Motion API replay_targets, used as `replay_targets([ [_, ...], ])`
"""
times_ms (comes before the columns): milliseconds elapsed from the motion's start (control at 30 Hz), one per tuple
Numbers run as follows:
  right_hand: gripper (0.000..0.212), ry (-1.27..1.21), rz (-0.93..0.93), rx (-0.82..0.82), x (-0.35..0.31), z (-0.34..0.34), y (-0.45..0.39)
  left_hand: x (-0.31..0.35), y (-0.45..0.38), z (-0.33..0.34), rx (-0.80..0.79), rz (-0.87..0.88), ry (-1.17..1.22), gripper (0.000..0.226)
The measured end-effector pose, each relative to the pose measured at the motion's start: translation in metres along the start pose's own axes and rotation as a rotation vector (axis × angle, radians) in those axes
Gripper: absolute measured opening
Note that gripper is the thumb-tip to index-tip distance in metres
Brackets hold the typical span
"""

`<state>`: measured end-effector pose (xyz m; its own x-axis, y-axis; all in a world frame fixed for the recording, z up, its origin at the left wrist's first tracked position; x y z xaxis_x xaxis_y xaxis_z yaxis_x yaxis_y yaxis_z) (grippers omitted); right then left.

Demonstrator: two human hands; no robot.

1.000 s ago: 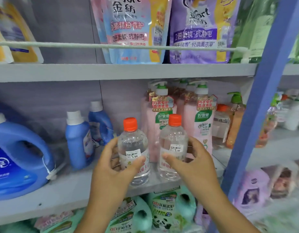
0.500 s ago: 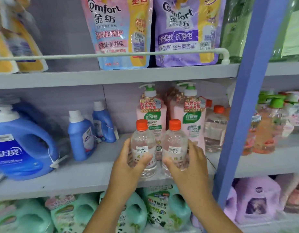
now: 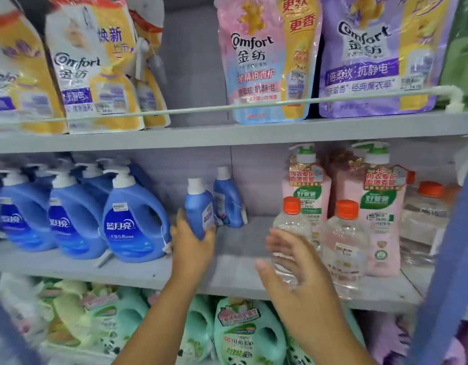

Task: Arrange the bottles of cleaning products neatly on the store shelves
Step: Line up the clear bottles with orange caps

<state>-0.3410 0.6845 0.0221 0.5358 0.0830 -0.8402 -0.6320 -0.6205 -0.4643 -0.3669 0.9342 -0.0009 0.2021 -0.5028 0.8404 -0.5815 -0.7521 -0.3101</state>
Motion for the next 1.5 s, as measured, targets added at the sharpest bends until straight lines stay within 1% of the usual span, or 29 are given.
replay_targets([
  [33,0.044,-0.011,0.042,-0.031,0.004,0.015,-0.018,-0.002,-0.011,0.003,-0.019,-0.025,0.038,0.085],
  [67,0.044,-0.052,0.089,-0.034,0.009,0.028,-0.039,-0.005,-0.02,0.005,-0.031,-0.049,0.104,0.088],
  [100,0.044,-0.105,0.141,-0.023,0.016,0.042,-0.061,-0.011,-0.028,0.007,-0.037,-0.066,0.166,0.085],
  [133,0.044,-0.144,0.187,0.009,0.023,0.052,-0.082,-0.018,-0.035,0.008,-0.046,-0.075,0.21,0.077],
  [167,0.044,-0.158,0.222,0.066,0.032,0.059,-0.103,-0.025,-0.043,0.009,-0.061,-0.081,0.243,0.063],
  [200,0.04,-0.145,0.245,0.125,0.041,0.065,-0.124,-0.03,-0.047,0.008,-0.078,-0.081,0.269,0.044],
  [233,0.033,-0.116,0.271,0.176,0.05,0.068,-0.144,-0.034,-0.05,0.009,-0.098,-0.068,0.302,0.03],
  [267,0.03,-0.081,0.304,0.213,0.06,0.072,-0.161,-0.036,-0.05,0.009,-0.12,-0.058,0.325,0.025],
  [367,0.046,-0.037,0.374,0.315,0.093,0.078,-0.2,-0.035,-0.037,-0.003,-0.144,0.027,0.337,0.023],
  [433,0.024,-0.098,0.352,0.335,0.109,0.084,-0.217,-0.041,-0.025,-0.011,-0.185,0.077,0.372,0.032],
  [500,0.027,-0.131,0.347,0.278,0.122,0.093,-0.23,-0.053,-0.016,-0.017,-0.253,0.097,0.406,0.049],
  [533,0.032,-0.137,0.359,0.241,0.127,0.098,-0.234,-0.06,-0.013,-0.02,-0.285,0.097,0.413,0.054],
  [600,0.05,-0.1,0.373,0.167,0.136,0.104,-0.243,-0.072,-0.01,-0.025,-0.356,0.075,0.451,0.054],
  [633,0.055,-0.065,0.381,0.153,0.14,0.104,-0.247,-0.076,-0.009,-0.027,-0.397,0.074,0.47,0.053],
  [667,0.055,-0.025,0.394,0.139,0.142,0.103,-0.248,-0.08,-0.01,-0.028,-0.418,0.085,0.482,0.054],
  [767,0.043,0.054,0.433,0.116,0.129,0.1,-0.243,-0.086,-0.012,-0.036,-0.417,0.095,0.513,0.056],
  [833,0.032,-0.026,0.448,0.117,0.121,0.099,-0.231,-0.085,-0.013,-0.039,-0.425,0.118,0.51,0.059],
  [867,0.027,-0.078,0.454,0.086,0.119,0.1,-0.223,-0.085,-0.013,-0.039,-0.432,0.131,0.503,0.06],
  [900,0.028,-0.117,0.457,0.034,0.116,0.101,-0.215,-0.085,-0.013,-0.04,-0.44,0.132,0.501,0.06],
  [1000,0.046,-0.139,0.523,-0.089,0.113,0.096,-0.193,-0.085,-0.016,-0.04,-0.491,0.12,0.516,0.054],
  [1067,0.051,-0.175,0.556,-0.132,0.112,0.093,-0.183,-0.083,-0.019,-0.039,-0.548,0.106,0.533,0.052],
  [1133,0.056,-0.237,0.543,-0.153,0.108,0.09,-0.176,-0.078,-0.02,-0.037,-0.594,0.106,0.523,0.049],
  [1200,0.061,-0.326,0.515,-0.142,0.103,0.088,-0.171,-0.073,-0.02,-0.031,-0.617,0.126,0.497,0.047],
  [1233,0.059,-0.373,0.496,-0.126,0.102,0.087,-0.168,-0.072,-0.02,-0.029,-0.611,0.137,0.491,0.048],
  [1300,0.053,-0.499,0.449,-0.049,0.104,0.087,-0.161,-0.069,-0.022,-0.022,-0.613,0.165,0.486,0.051],
  [1333,0.055,-0.544,0.432,0.019,0.103,0.087,-0.155,-0.067,-0.022,-0.019,-0.622,0.174,0.488,0.05],
  [1400,0.071,-0.469,0.377,0.148,0.098,0.086,-0.138,-0.065,-0.023,-0.014,-0.635,0.172,0.521,0.049],
  [1433,0.074,-0.384,0.326,0.17,0.093,0.088,-0.13,-0.064,-0.023,-0.012,-0.644,0.179,0.533,0.051],
  [1500,0.077,-0.242,0.235,0.114,0.081,0.096,-0.117,-0.059,-0.024,-0.01,-0.685,0.209,0.505,0.065],
])
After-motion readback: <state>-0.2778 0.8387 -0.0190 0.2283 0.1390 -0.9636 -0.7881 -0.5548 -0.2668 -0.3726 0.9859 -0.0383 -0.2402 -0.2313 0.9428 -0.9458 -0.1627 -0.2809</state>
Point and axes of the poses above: each hand's wrist, its own y-axis away from the middle knuckle, its own z-axis out of the palm, x = y × z, the point moved 6 cm from there along -y, towards the middle knuckle, and after that the axes turned 11 degrees about -x, right-handed, at the moved point
